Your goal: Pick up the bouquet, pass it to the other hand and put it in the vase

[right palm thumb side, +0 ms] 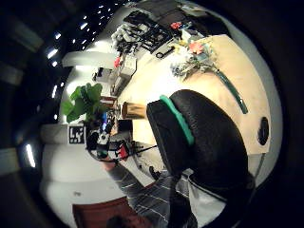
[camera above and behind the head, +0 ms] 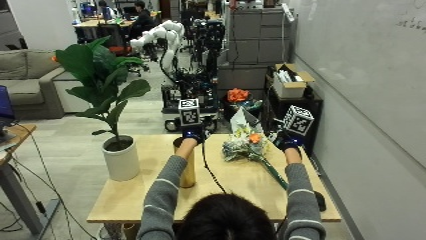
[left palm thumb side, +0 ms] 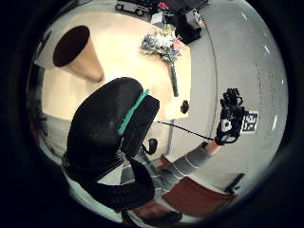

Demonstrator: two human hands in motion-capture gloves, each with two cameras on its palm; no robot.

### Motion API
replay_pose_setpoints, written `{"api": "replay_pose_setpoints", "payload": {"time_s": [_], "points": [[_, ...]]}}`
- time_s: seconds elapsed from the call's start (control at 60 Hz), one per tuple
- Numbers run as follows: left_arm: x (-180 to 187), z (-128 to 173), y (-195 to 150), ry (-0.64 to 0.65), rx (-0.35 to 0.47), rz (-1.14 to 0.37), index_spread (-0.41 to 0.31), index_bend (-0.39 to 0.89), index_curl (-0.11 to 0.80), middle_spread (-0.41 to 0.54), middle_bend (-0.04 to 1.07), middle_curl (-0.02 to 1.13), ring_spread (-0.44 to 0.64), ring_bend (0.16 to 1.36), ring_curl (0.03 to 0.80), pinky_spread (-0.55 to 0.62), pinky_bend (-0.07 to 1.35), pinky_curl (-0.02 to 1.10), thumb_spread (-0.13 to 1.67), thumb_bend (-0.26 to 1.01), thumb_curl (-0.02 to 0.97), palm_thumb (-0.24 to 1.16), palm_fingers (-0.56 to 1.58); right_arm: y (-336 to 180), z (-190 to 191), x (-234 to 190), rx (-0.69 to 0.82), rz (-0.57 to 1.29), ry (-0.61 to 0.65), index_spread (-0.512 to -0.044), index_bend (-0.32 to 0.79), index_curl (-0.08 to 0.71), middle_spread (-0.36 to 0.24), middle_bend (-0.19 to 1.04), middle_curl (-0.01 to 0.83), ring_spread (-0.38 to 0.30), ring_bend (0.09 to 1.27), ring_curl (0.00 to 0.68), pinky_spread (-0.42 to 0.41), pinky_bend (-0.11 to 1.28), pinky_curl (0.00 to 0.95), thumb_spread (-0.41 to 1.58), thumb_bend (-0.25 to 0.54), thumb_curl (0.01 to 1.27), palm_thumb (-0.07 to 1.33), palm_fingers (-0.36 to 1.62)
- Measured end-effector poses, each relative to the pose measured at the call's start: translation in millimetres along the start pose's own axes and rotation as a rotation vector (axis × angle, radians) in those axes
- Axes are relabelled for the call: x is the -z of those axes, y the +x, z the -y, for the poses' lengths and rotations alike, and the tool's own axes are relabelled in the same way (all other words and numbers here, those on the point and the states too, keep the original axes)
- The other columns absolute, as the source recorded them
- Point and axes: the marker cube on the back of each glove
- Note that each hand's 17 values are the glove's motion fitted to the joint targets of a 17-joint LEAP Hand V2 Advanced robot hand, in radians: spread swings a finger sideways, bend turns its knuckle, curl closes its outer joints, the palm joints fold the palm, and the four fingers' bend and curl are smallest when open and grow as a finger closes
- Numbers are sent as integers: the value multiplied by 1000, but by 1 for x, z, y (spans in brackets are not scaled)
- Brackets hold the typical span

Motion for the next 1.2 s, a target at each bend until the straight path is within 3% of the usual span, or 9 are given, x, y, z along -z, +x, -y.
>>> {"api": "replay_pose_setpoints", "payload": {"time_s": [0.067, 0.167, 0.333, 0.417, 0.65, 0.734, 1.0, 1.117, 1.2], "points": [[11, -7, 6, 20, -42, -15, 66, 127, 189, 273, 261, 310, 402, 611, 241, 405, 474, 302, 1149, -19, 235, 153, 58, 6, 15, -3, -31, -10, 13, -381, 109, 125, 16, 204, 296, 125, 557, 273, 245, 745, 336, 1314, 76, 193, 388, 75], [-5, 30, 12, 13, -65, -33, 66, 127, 197, 274, 260, 319, 403, 614, 244, 405, 475, 309, 1151, -18, 242, 152, 54, 19, 38, -19, -83, 3, 24, -381, 108, 131, 14, 206, 306, 125, 556, 277, 246, 740, 337, 1319, 52, 198, 389, 74], [-3, 24, 26, -29, -171, -83, 66, 126, 208, 275, 259, 331, 403, 618, 248, 406, 475, 317, 1155, -18, 251, 150, 49, 47, 72, -67, -186, 190, 5, -382, 111, 139, -7, 256, 331, 125, 560, 284, 249, 666, 326, 1297, -4, 203, 364, 65], [-16, 43, 29, -36, -161, -90, 66, 125, 211, 275, 262, 337, 403, 618, 249, 406, 474, 320, 1156, -18, 255, 149, 49, 50, 61, -75, -238, 171, 96, -382, 116, 144, -11, 270, 339, 125, 556, 286, 258, 637, 319, 1290, -13, 207, 362, 61], [-47, 72, 33, -66, -140, -66, 66, 121, 212, 274, 270, 352, 401, 625, 257, 406, 473, 326, 1157, -18, 260, 152, 46, 84, 82, -151, -333, 88, 18, -372, 116, 159, -19, 280, 350, 126, 547, 288, 268, 589, 319, 1272, -11, 221, 370, 66], [-50, 77, 33, -57, -119, -25, 66, 122, 213, 271, 270, 355, 401, 625, 258, 407, 473, 328, 1157, -18, 261, 153, 45, 99, 86, -172, -402, 57, 21, -371, 119, 162, -61, 296, 357, 113, 526, 285, 269, 576, 319, 1268, -13, 225, 374, 66], [-52, 88, 43, -80, -142, -22, 66, 121, 216, 272, 273, 362, 400, 629, 263, 407, 476, 333, 1156, -19, 261, 154, 40, 112, 88, -204, -321, 57, -58, -393, 124, 174, -127, 315, 363, 79, 476, 280, 273, 528, 321, 1241, -18, 231, 359, 52], [-57, 96, 44, -87, -114, -15, 66, 122, 217, 273, 273, 363, 400, 629, 264, 407, 476, 334, 1156, -19, 261, 154, 39, 122, 85, -209, -470, -7, -46, -395, 122, 177, -109, 286, 356, 83, 476, 283, 272, 532, 328, 1224, -20, 234, 347, 41], [-61, 98, 45, -82, -122, -5, 66, 122, 218, 273, 273, 364, 400, 630, 265, 407, 476, 335, 1156, -19, 261, 154, 39, 115, 73, -213, -517, -37, -104, -382, 114, 175, -38, 259, 350, 123, 490, 287, 281, 547, 334, 1191, -28, 236, 323, 28]]}}
